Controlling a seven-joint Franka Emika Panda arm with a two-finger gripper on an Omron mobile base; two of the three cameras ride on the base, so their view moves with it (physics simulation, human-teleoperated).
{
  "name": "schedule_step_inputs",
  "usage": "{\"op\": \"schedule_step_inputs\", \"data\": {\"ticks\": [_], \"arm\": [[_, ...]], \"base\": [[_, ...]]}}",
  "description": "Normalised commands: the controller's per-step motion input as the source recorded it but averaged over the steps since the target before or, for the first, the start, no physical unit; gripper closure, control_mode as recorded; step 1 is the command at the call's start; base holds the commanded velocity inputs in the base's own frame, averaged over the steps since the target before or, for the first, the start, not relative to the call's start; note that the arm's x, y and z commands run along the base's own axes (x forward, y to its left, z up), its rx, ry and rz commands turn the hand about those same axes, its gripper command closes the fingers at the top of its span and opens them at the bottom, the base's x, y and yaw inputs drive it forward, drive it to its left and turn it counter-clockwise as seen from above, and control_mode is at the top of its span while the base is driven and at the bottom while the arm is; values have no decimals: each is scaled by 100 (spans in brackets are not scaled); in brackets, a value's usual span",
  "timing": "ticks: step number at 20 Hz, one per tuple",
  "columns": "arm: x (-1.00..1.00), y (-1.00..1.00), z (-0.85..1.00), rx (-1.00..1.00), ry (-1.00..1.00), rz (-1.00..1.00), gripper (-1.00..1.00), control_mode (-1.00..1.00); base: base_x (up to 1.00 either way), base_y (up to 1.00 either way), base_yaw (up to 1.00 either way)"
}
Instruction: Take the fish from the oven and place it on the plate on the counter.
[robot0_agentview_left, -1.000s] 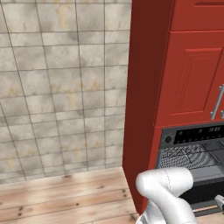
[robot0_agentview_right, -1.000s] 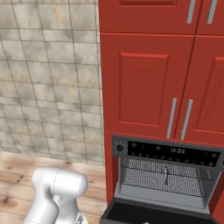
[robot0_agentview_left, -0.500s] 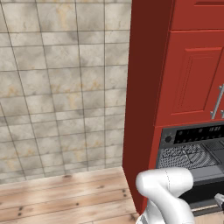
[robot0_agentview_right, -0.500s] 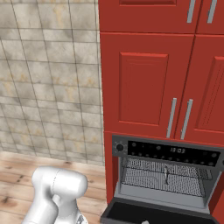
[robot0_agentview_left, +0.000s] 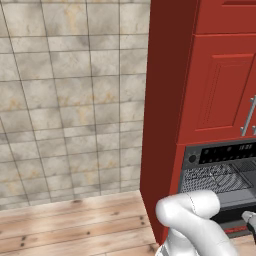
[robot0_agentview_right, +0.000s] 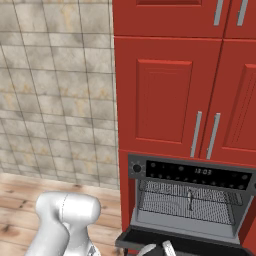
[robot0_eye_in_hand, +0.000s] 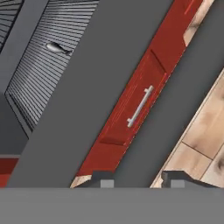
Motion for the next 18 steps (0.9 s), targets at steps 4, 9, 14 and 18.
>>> {"op": "schedule_step_inputs", "data": {"ticks": [4, 9, 14, 18], "arm": [[-8, -5, 89, -5, 41, 9, 100, -100], [-65, -26, 89, -1, 19, 15, 100, -100], [-100, -83, 44, 0, 1, 23, 100, -100], [-93, -67, 67, 0, 0, 22, 100, -100]], "base": [[0, 0, 0], [0, 0, 0], [0, 0, 0], [0, 0, 0]]}}
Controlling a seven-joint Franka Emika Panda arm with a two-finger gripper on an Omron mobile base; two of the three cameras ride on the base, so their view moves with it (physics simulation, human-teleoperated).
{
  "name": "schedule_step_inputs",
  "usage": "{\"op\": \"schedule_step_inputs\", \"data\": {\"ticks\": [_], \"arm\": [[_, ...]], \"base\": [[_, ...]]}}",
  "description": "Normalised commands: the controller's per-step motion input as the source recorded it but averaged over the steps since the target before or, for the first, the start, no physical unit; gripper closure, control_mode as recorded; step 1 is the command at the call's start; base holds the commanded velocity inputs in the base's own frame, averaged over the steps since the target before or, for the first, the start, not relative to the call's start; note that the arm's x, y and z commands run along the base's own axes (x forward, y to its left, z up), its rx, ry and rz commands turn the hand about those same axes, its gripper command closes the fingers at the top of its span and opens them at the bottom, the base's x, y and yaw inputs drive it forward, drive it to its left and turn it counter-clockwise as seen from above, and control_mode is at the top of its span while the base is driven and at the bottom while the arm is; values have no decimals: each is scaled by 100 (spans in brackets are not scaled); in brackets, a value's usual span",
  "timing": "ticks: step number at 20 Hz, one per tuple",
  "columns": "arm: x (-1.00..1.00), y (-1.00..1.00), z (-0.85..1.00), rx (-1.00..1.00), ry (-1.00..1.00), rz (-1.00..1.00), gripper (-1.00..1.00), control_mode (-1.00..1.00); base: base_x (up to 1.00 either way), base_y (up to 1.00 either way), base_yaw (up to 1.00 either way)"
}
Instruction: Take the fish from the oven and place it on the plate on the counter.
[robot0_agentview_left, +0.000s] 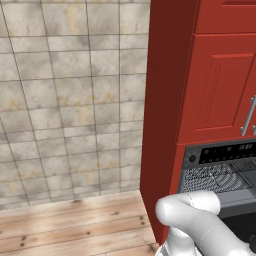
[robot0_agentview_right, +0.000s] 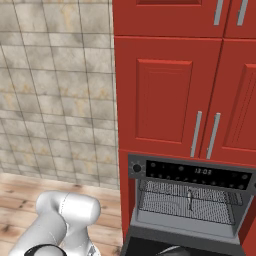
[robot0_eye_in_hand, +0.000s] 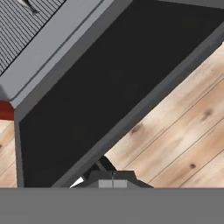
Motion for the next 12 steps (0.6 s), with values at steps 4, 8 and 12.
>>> {"op": "schedule_step_inputs", "data": {"ticks": [4, 8, 12], "arm": [[-13, 0, 88, 1, 0, 19, 100, -100], [58, 28, 81, 2, -1, 19, 100, -100], [85, 28, 76, 6, -11, 23, 100, -100]], "base": [[0, 0, 0], [0, 0, 0], [0, 0, 0]]}}
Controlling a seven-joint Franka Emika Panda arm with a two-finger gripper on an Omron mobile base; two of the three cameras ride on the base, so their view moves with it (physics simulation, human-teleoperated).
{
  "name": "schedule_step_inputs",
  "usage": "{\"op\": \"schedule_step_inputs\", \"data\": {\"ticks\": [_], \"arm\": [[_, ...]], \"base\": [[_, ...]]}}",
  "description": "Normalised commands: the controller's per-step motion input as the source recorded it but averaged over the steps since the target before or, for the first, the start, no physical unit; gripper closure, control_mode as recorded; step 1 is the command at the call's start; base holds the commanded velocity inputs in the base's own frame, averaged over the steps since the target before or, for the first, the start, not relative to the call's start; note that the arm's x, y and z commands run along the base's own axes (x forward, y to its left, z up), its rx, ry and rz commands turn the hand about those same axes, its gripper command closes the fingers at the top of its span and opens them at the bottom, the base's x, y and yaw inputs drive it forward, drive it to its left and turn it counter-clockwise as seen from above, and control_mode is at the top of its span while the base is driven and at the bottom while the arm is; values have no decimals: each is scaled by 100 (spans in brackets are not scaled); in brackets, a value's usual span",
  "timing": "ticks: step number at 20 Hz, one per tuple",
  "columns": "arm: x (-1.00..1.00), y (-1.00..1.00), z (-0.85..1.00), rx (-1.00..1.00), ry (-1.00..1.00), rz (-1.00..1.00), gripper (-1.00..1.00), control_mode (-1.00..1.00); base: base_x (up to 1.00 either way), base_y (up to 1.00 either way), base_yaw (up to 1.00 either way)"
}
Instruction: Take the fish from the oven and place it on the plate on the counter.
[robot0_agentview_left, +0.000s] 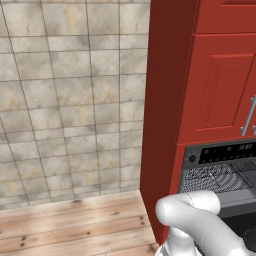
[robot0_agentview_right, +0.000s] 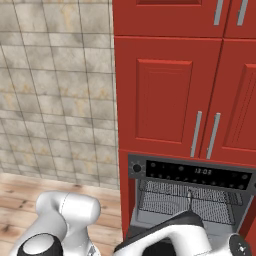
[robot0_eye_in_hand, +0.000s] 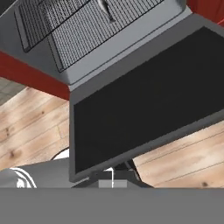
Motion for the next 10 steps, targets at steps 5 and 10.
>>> {"op": "schedule_step_inputs", "data": {"ticks": [5, 10], "arm": [[59, 34, 37, 11, -18, 32, 100, -100], [23, 36, 23, 7, -26, 33, 100, -100]], "base": [[0, 0, 0], [0, 0, 0]]}}
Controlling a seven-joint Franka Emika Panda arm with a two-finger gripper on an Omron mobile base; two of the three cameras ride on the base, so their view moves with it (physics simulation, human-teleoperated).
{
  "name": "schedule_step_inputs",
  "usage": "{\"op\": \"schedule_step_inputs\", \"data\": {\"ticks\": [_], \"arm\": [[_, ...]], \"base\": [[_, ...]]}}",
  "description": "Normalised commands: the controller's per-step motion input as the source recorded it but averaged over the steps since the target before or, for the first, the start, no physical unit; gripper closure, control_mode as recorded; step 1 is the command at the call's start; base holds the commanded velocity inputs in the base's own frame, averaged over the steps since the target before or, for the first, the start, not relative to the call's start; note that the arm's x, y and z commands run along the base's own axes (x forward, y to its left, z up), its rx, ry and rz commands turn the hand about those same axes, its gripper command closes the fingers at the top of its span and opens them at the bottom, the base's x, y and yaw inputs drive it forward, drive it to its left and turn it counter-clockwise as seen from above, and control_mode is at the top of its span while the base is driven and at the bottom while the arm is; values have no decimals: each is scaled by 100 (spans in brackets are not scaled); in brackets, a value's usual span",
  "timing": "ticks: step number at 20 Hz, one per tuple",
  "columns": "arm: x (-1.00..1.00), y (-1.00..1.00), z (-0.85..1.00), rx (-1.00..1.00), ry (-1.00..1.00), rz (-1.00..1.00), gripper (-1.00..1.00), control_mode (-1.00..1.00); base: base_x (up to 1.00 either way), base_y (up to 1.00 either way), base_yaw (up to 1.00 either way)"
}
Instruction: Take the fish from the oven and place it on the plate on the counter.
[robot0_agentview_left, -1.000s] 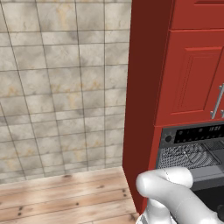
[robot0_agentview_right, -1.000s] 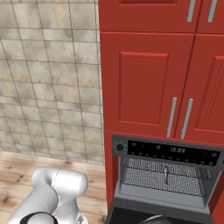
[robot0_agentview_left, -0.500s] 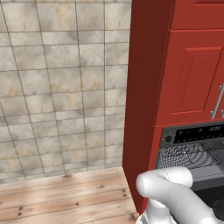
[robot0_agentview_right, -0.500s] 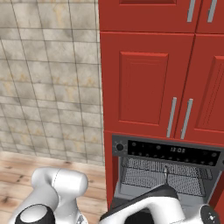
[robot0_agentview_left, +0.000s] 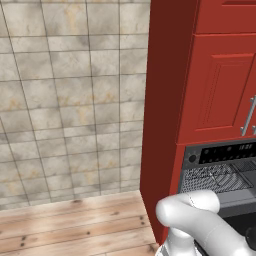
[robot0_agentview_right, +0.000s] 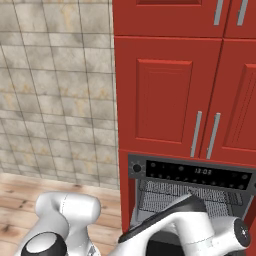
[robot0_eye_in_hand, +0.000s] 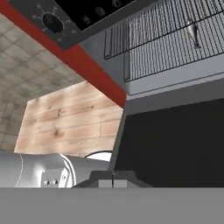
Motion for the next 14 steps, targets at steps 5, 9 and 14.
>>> {"op": "schedule_step_inputs", "data": {"ticks": [5, 9, 14], "arm": [[41, 26, 2, 4, -24, 28, 100, -100], [31, 0, -3, 2, -31, 15, 100, -100], [3, 10, -70, 3, -48, -2, 100, -100]], "base": [[0, 0, 0], [0, 0, 0], [0, 0, 0]]}}
